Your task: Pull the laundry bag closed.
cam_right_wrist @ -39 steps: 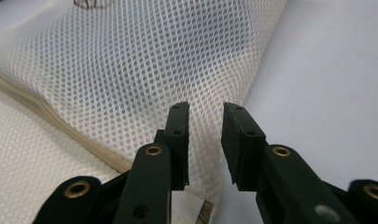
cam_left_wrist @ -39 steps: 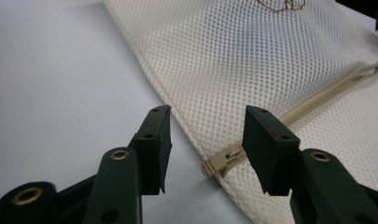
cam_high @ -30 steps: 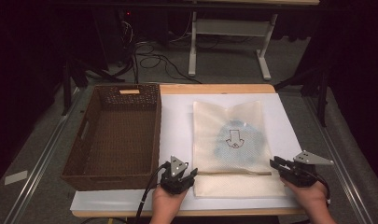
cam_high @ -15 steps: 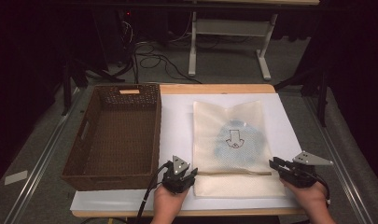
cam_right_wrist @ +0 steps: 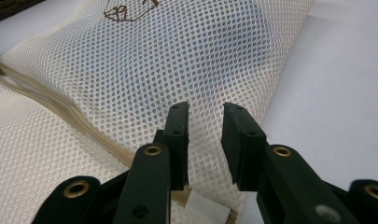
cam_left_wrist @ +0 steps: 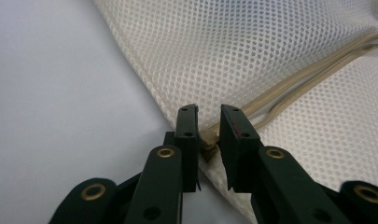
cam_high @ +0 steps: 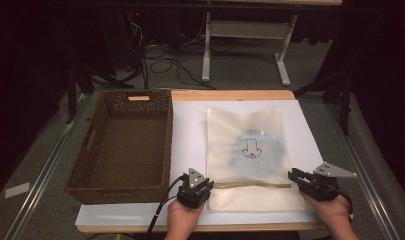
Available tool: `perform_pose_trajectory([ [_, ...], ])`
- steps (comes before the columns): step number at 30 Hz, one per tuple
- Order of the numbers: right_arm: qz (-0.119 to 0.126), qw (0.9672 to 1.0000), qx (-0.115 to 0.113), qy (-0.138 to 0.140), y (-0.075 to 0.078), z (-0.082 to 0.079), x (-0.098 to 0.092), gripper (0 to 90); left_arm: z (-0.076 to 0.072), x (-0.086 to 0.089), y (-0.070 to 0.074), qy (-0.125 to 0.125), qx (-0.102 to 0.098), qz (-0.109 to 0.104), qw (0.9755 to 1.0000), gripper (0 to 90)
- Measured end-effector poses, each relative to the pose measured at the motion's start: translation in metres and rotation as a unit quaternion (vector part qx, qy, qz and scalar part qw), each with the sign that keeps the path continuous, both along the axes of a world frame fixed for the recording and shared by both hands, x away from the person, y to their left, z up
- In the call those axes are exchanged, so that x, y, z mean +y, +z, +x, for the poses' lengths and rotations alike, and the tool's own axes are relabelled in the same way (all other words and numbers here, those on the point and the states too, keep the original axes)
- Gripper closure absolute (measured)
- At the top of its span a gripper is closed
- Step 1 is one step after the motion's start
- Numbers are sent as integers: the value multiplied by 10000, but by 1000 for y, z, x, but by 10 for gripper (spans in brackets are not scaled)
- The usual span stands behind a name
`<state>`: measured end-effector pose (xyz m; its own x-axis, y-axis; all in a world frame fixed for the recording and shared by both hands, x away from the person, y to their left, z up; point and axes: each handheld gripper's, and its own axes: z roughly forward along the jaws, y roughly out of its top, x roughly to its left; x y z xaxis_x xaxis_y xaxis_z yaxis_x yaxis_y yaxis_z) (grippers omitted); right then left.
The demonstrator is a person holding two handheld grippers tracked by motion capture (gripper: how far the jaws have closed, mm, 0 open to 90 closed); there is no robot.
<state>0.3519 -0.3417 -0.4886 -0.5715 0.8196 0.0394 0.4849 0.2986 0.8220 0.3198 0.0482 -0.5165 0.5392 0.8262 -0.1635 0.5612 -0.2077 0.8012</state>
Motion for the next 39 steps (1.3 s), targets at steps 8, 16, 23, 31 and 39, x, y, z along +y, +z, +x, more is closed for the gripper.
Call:
perform_pose_trajectory([
  [8, -13, 10000, -51, 40, 2, -1, 1, 729, -5, -15, 5, -229, -289, 207, 9991, 806],
  [16, 6, 9999, -60, 89, 3, -4, 2, 735, -8, -16, 14, -358, -524, -45, 9980, 657],
  [23, 0, 9997, -132, 198, 4, -3, 5, 718, -17, 3, 16, -50, -385, 173, 9991, 550],
  [31, 76, 9992, -199, 334, 8, -7, 12, 704, -20, -1, -9, 2, 139, 342, 9993, 491],
  [39, 122, 9980, -207, 577, 9, -11, 24, 684, -20, -6, -9, 7, 149, 396, 9991, 690],
])
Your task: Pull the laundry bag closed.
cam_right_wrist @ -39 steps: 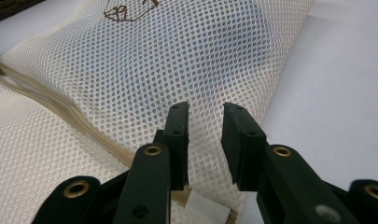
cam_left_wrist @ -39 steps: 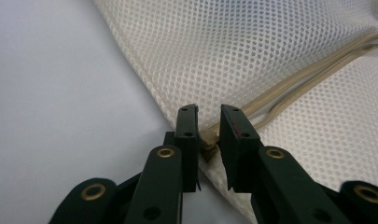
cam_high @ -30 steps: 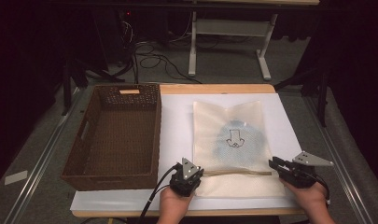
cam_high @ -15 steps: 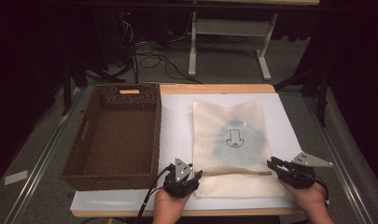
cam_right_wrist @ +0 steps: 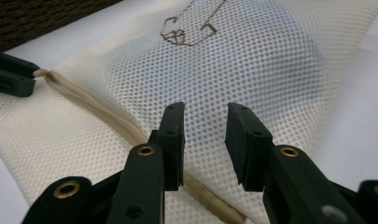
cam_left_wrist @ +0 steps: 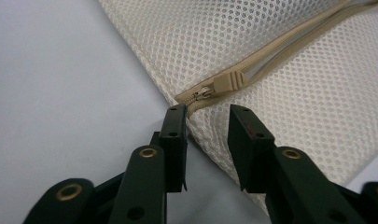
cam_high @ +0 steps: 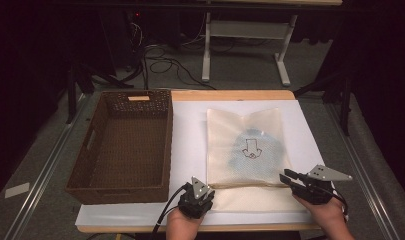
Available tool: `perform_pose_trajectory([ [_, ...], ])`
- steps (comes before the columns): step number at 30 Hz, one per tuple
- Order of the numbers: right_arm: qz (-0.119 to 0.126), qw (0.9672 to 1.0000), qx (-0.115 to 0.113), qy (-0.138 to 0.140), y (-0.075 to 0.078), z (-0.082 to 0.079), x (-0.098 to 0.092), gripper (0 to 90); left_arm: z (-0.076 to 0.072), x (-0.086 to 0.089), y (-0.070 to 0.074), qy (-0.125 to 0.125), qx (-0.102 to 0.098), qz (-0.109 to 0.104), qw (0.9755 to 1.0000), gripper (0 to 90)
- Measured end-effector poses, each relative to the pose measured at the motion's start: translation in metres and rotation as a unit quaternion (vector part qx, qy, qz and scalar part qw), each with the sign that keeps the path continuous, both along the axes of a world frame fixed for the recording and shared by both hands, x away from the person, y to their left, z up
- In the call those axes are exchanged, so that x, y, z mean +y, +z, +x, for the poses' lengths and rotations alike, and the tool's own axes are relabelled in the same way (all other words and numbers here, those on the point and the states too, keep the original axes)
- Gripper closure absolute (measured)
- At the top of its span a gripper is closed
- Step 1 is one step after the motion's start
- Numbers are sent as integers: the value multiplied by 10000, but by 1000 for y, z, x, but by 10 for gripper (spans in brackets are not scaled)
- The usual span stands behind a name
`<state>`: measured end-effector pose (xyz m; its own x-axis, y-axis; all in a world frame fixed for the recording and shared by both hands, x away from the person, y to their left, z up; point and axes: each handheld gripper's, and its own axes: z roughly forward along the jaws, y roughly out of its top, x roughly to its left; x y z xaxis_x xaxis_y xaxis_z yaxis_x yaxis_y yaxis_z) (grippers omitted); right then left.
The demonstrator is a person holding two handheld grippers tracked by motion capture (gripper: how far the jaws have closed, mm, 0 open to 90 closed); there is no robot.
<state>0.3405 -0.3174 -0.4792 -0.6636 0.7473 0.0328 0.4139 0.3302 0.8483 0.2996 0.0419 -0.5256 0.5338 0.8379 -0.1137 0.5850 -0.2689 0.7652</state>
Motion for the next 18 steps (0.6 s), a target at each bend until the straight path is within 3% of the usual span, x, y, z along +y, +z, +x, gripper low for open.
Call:
perform_pose_trajectory([
  [8, -54, 9994, -59, 324, 3, -7, 30, 670, 2, 1, 0, 80, 104, -189, 9997, 846],
  [18, -84, 9980, -69, 625, 7, -10, 72, 637, 0, 1, 6, 134, -133, -436, 9989, 861],
])
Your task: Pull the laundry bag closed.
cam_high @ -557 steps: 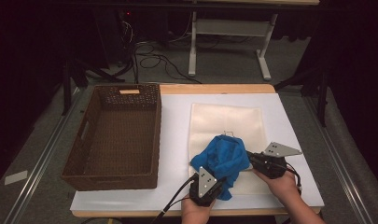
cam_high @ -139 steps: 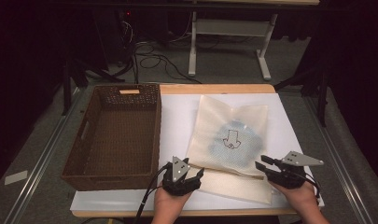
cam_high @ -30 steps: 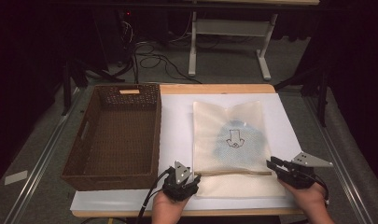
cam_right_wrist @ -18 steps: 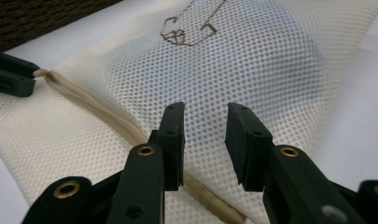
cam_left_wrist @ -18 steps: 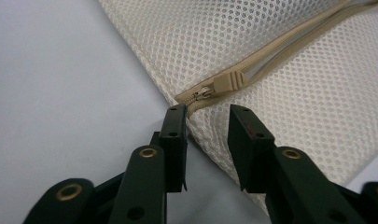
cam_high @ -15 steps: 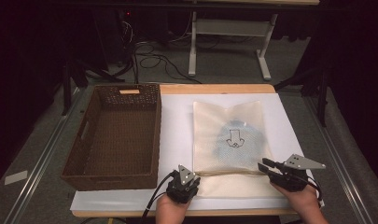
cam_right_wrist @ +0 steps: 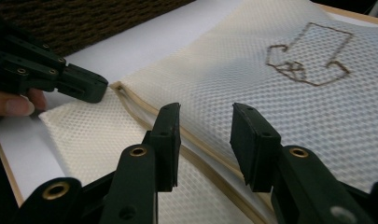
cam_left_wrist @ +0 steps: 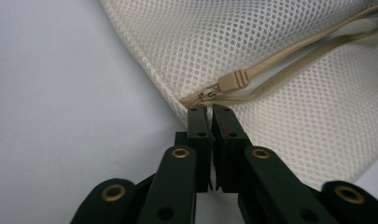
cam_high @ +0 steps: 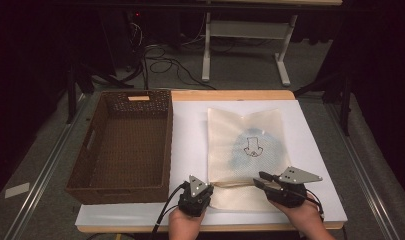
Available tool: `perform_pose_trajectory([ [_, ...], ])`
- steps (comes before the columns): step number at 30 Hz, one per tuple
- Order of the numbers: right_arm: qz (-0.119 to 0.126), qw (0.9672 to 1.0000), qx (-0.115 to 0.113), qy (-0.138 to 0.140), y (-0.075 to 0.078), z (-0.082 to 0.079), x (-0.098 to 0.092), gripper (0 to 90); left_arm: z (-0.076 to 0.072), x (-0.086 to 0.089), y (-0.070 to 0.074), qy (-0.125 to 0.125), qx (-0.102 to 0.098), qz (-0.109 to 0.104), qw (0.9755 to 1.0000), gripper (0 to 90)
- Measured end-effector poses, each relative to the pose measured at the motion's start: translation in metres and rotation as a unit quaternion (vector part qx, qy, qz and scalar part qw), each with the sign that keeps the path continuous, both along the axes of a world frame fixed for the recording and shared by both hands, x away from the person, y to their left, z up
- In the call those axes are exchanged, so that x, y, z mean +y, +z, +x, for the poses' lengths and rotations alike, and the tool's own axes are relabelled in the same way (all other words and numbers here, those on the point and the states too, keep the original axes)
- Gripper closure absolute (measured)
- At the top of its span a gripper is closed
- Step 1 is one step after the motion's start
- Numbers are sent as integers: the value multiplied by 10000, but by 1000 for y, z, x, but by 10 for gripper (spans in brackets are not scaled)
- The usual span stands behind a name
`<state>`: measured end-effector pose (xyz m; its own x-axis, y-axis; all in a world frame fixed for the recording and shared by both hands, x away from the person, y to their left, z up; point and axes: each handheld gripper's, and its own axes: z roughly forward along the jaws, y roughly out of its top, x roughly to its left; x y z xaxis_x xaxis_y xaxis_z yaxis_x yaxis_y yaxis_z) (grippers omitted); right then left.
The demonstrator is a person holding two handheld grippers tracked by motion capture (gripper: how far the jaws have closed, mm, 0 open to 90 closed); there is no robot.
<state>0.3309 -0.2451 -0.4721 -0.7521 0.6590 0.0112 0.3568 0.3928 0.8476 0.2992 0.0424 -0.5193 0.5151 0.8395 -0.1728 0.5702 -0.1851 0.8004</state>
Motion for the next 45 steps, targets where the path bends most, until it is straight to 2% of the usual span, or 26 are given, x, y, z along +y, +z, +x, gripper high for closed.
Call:
perform_pose_trajectory([
  [7, -4, 9996, 49, 260, 0, -3, 27, 624, -3, 0, 7, -97, -222, -38, 9997, 866],
  [10, -41, 9991, 65, 410, -1, -4, 38, 594, -4, -2, 8, -84, -265, -52, 9996, 865],
  [22, -22, 9969, 107, 779, -4, -4, 73, 615, -5, -4, 9, -151, -349, 11, 9993, 865],
  [27, -79, 9971, 222, 720, -9, 2, 79, 638, -5, -3, 10, -151, -341, 21, 9993, 864],
  [38, 109, 9955, 626, 696, -18, 15, 82, 698, -7, -5, 10, -169, -409, 99, 9990, 863],
  [42, 47, 9953, 650, 714, -21, 16, 85, 720, -7, -6, 10, -166, -395, 111, 9990, 863],
  [45, 93, 9951, 685, 706, -21, 17, 85, 756, -7, -6, 10, -180, -370, 90, 9991, 862],
])
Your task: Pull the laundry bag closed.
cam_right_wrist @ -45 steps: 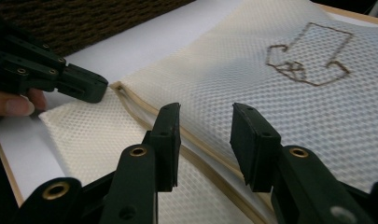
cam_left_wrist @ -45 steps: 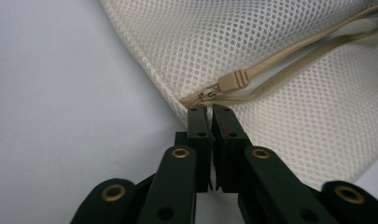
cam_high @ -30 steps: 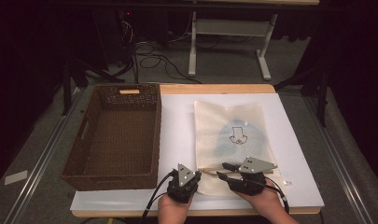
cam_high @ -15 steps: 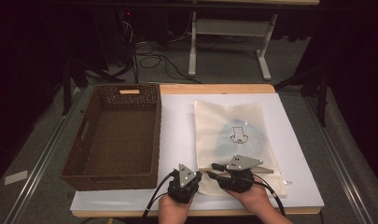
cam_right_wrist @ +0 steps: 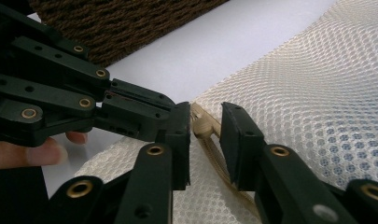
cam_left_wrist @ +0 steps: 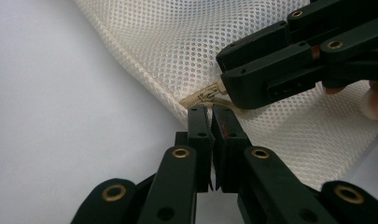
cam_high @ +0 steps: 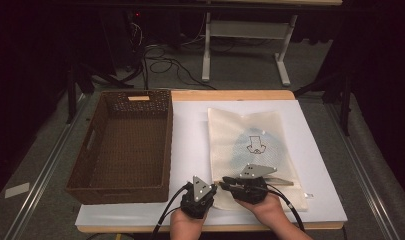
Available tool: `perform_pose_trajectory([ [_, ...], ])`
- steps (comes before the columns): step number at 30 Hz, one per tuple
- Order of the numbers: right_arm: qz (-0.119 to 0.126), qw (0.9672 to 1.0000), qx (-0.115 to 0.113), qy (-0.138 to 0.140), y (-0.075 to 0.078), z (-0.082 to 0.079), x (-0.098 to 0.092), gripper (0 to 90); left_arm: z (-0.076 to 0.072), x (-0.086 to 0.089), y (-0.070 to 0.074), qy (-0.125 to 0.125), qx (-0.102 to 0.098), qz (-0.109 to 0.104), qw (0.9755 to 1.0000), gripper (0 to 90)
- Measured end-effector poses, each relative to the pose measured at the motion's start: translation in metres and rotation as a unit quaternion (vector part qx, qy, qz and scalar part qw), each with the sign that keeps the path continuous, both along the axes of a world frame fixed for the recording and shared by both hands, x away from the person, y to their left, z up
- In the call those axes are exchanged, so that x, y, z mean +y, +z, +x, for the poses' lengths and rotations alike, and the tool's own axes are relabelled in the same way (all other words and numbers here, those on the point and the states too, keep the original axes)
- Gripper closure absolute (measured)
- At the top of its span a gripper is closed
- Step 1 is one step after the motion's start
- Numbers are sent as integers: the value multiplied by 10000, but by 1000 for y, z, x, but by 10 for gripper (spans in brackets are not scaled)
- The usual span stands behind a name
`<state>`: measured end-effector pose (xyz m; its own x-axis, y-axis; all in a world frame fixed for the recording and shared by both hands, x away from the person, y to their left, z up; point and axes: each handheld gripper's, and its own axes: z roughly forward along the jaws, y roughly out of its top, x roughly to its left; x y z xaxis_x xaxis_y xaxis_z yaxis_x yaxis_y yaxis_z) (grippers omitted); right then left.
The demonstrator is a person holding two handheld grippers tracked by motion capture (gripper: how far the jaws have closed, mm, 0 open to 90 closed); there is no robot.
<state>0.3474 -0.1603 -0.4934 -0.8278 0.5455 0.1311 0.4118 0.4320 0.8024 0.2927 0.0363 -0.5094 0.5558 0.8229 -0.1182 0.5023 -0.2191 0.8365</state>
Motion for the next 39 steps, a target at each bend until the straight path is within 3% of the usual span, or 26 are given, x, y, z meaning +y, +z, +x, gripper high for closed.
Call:
perform_pose_trajectory([
  [23, -83, 9999, -103, 101, 2, -5, 0, 875, 0, -2, -1, -91, 51, 120, 9999, 852],
  [27, -62, 9998, -161, 108, 4, -6, -1, 879, 1, -1, -1, -83, 44, 14, 10000, 828],
  [29, -46, 9997, -209, 112, 5, -6, -3, 880, 3, 2, -2, -81, 134, -128, 9998, 815],
  [35, -27, 9993, -346, 127, 8, -10, -3, 880, 9, 4, -5, -44, 271, -277, 9992, 706],
  [39, -33, 9992, -388, 128, 9, -12, -3, 880, 17, 5, -8, -179, 398, -358, 9984, 677],
])
